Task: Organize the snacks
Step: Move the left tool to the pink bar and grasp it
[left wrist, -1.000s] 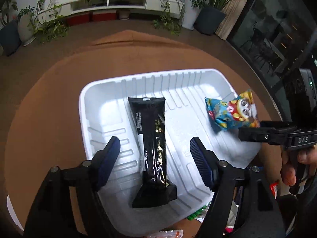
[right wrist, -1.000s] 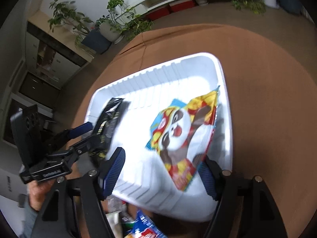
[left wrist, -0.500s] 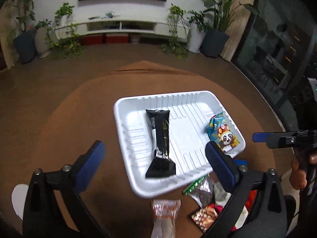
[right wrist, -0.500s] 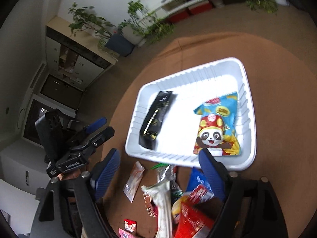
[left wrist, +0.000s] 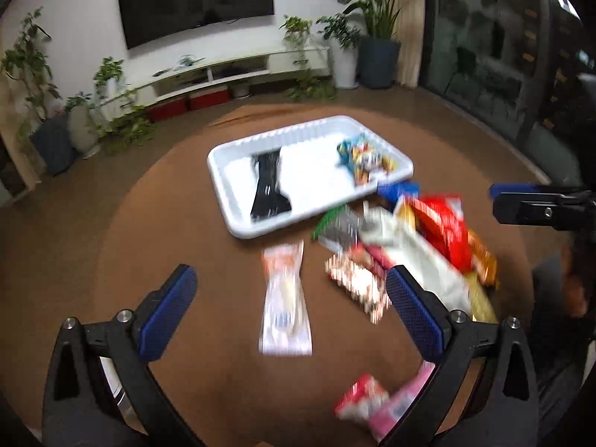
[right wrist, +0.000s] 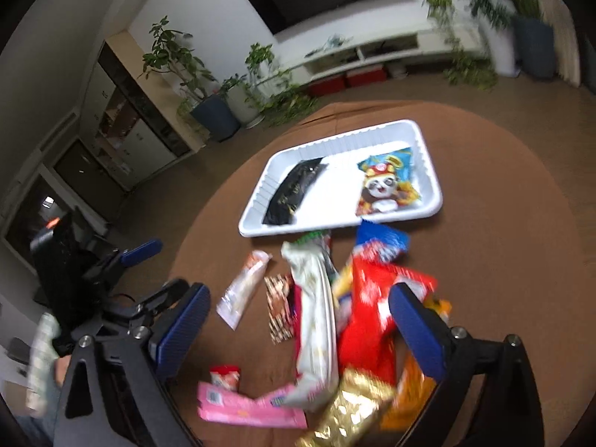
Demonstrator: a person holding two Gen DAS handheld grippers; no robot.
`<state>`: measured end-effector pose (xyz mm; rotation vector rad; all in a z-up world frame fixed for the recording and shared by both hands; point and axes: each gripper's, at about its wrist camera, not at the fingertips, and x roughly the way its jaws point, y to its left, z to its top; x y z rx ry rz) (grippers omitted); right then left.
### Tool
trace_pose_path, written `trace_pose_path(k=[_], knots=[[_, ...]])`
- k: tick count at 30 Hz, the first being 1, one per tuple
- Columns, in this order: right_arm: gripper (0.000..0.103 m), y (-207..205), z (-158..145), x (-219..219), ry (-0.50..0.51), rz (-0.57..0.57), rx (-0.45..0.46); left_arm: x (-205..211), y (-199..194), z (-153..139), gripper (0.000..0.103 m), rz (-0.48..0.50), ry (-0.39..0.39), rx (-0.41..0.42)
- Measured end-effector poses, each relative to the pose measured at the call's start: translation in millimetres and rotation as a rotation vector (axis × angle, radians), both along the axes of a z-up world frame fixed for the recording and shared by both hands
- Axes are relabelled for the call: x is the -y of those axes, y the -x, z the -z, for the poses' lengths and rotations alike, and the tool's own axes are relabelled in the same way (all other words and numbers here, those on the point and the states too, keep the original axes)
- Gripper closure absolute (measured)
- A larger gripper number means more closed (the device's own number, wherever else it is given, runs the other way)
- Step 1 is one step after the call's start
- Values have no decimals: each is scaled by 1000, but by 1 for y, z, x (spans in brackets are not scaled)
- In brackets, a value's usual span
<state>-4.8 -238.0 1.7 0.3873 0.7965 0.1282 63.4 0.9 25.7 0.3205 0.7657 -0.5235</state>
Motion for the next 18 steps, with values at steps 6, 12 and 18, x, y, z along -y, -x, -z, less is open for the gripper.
trace_pose_path(k=[6,12,18], knots=[[6,49,15,-18,78,68,-19,27,70,30,0,148,-165,24],[6,69,36,-19,43,114,-106,49,96,52,0,263,-244,-15],[7,78,50,-13,42,147,-152,65,101,57,0,385,-326,-26]])
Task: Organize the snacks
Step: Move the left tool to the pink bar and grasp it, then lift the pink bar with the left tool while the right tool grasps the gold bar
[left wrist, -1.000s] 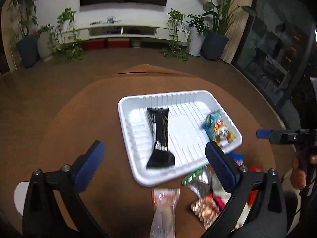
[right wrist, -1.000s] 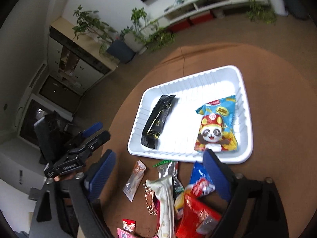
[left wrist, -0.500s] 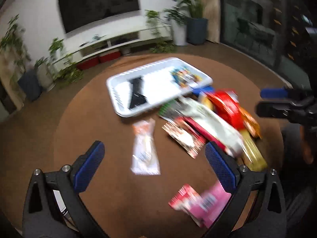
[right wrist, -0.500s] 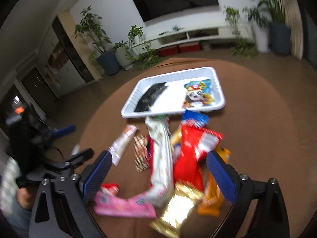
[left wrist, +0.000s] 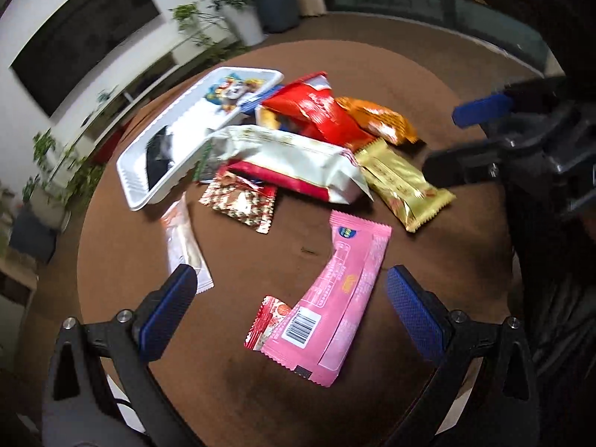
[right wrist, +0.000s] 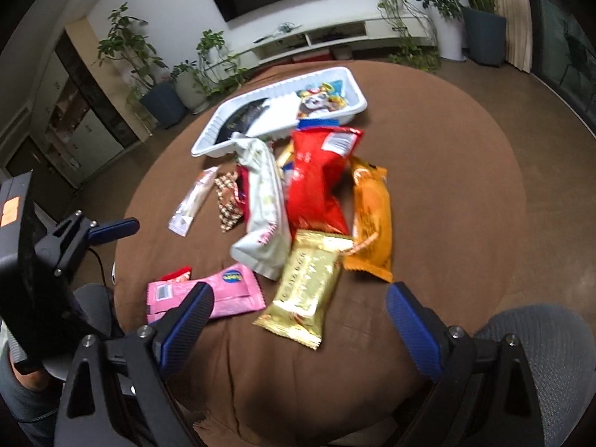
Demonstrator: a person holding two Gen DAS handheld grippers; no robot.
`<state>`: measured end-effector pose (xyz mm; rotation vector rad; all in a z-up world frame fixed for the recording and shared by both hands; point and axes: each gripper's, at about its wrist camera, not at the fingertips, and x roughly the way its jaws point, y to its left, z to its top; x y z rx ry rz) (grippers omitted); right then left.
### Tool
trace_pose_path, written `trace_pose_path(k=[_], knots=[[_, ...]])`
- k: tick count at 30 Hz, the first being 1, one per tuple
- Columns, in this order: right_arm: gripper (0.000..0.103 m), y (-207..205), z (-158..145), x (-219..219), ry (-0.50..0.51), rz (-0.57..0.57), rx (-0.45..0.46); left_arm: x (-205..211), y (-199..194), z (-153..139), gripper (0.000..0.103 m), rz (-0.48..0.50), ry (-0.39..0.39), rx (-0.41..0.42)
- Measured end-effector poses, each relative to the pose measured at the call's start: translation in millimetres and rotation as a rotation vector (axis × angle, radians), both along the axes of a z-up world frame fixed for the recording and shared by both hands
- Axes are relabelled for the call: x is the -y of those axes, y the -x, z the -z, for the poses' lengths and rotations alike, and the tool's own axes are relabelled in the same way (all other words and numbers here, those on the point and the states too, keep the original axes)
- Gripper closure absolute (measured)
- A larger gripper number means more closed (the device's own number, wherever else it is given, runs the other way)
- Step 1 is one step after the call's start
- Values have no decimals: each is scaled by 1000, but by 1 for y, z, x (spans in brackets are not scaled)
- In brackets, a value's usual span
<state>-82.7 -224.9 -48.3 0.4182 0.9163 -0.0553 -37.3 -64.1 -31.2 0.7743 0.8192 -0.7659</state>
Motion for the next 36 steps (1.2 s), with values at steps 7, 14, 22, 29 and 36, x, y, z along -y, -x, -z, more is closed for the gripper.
trace_pose_path(k=[7,14,22,29,36], knots=[[8,5,8,2,-9,12,-23,5,-7,10,1,30,-64,-14],[9,7,13,-1,-17,6,-42,9,-10,23,15,72,-111,-51],[9,10,15,0,-26,7,-57,17,-24,39,60,75,-146,-128],[12,9,17,0,-28,3,-67,17,-29,40,72,75,-111,-191],[19,6,17,-6,-9,-11,-90,8,-42,28,77,12,-10,-230]])
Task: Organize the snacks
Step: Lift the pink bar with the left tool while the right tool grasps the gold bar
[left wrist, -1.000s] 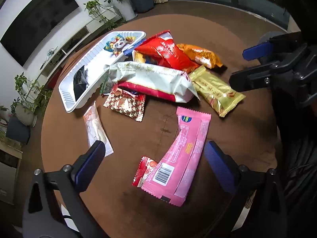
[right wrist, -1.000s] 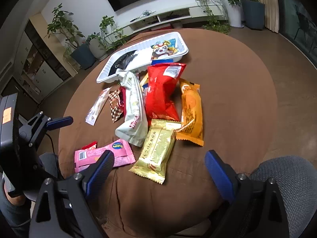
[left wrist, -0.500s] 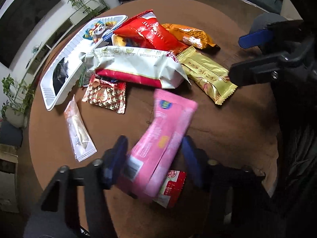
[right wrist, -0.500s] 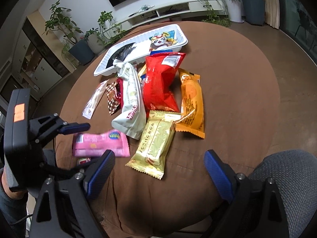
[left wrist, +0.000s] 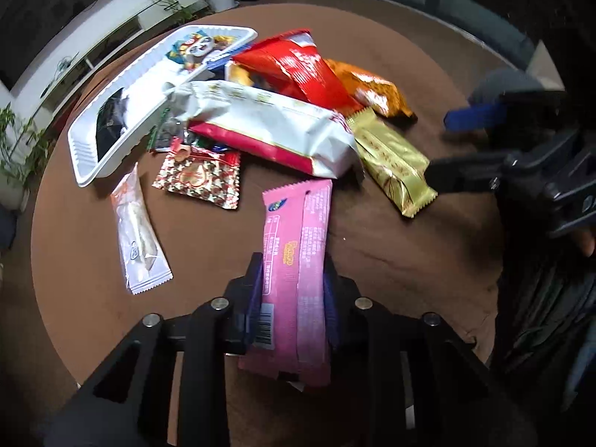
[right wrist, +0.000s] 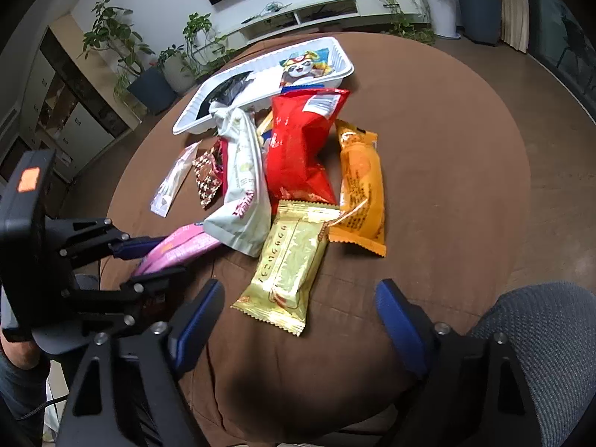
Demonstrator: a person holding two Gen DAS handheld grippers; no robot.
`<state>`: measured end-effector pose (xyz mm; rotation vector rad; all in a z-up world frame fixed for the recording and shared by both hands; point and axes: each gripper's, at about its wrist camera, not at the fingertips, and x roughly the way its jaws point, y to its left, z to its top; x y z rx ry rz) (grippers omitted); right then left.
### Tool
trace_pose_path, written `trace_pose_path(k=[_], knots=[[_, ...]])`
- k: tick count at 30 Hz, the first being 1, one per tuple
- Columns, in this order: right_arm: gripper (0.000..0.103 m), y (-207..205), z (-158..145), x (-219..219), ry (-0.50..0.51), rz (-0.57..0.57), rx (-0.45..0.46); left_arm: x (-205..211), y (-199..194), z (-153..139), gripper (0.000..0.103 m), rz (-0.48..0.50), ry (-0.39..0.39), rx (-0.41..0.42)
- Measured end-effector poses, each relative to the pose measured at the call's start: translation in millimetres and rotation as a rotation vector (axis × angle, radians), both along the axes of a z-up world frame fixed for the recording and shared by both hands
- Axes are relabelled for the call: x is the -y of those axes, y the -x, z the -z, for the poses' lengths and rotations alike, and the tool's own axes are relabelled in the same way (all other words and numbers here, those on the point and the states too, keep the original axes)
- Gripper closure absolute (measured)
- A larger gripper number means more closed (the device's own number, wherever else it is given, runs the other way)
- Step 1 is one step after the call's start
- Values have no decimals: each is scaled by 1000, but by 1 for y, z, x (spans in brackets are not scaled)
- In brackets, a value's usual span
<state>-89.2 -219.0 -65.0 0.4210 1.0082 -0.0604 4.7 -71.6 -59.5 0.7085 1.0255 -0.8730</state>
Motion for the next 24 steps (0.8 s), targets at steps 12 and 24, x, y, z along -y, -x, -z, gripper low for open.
trace_pose_path(k=[12,24], knots=[[27,-13,12,-16,3,-41,-72,-16,-2,-3,83,-42,97,-88],[27,-17,11,-19,27,-37,-77,-37,2,-18,83,-148,267,-139]])
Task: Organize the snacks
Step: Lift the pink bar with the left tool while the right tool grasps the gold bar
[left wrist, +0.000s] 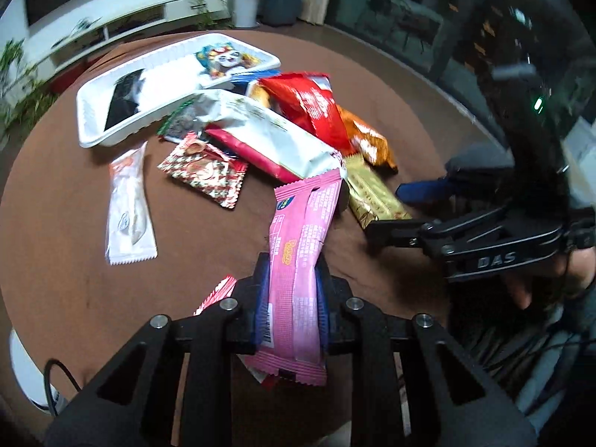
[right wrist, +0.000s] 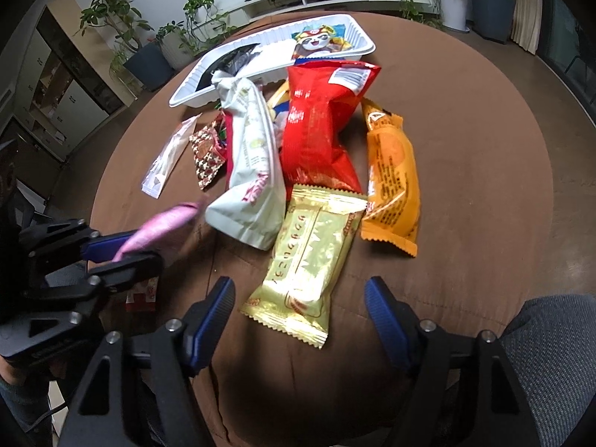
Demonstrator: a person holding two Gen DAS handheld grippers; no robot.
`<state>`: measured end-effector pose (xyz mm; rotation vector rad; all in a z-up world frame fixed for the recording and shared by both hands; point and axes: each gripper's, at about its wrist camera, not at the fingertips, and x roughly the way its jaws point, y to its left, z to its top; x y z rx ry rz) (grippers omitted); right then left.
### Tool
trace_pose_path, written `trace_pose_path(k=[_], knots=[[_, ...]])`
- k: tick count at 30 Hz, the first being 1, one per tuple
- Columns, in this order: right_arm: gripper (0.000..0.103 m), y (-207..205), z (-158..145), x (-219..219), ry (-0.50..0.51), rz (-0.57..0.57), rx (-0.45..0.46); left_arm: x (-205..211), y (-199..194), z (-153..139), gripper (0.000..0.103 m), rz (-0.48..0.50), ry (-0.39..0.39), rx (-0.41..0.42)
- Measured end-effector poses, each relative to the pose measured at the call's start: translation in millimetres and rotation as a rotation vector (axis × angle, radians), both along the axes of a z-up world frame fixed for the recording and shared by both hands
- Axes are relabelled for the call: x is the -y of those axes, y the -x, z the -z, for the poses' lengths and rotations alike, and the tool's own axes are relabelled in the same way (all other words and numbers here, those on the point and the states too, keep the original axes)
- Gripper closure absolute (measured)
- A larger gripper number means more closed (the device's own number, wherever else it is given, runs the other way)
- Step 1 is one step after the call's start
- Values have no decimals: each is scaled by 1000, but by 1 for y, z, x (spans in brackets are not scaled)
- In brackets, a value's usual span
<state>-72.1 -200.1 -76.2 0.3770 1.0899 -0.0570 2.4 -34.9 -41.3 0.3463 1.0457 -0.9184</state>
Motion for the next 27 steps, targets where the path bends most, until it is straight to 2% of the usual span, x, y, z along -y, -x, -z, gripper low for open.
trace_pose_path(k=[7,11,14,17,21,22,27], knots=[[27,-10,0,-13,59,-22,-11,-32,0,-9,83,-94,123,-56],[29,-19,2,-22,143,-32,-23,-48,-1,-11,83,-145,164,-58],[35,-22,4,-29,226,-48,-31,-55,0,-12,83,-166,180,-60],[41,-20,3,-30,244,-55,-28,-58,1,-12,83,-179,195,-62],[67,-17,0,-26,247,-58,-33,-56,3,-8,83,-184,199,-73],[70,-17,0,-25,243,-57,-33,-57,4,-7,83,-186,201,-76],[70,-10,-1,-18,188,-51,-30,-57,4,-4,83,-193,207,-84]])
